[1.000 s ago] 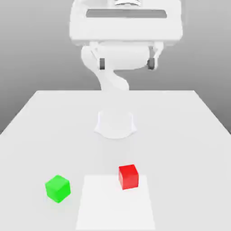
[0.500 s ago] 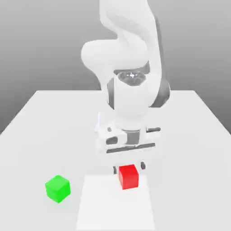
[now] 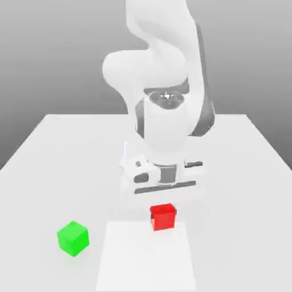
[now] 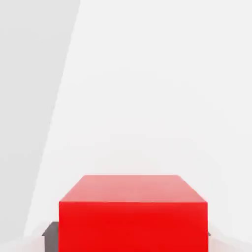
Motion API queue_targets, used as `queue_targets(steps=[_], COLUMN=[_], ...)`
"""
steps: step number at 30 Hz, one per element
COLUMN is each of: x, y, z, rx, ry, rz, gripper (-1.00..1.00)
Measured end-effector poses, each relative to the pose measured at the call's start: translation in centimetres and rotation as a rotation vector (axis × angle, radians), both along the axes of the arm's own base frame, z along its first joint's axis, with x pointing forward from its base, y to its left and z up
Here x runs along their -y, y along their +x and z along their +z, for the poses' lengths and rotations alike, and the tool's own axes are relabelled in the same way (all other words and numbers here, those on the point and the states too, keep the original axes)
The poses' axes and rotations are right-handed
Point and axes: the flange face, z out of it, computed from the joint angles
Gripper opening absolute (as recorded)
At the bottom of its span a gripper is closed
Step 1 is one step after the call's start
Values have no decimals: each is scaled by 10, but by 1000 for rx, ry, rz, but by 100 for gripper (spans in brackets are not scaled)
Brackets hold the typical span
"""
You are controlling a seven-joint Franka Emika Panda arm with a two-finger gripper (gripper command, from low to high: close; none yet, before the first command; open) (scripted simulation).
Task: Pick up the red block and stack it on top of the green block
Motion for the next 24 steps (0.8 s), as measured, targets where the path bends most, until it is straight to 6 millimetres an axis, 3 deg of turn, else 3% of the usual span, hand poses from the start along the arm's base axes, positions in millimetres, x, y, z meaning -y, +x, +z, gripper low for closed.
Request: queue_targets(steps=[2, 5, 10, 16, 21, 22, 24], x=[12, 45, 116, 206, 212, 211, 211], y=[5, 18, 33, 31, 34, 33, 33], z=[10, 19, 31, 44, 0, -11, -11], rx=[0, 0, 0, 0, 0, 0, 0], ry=[0, 0, 0, 1, 1, 1, 1], rz=[-21, -75, -183, -311, -308, -308, -308], gripper=[-100, -100, -100, -100, -100, 100, 100])
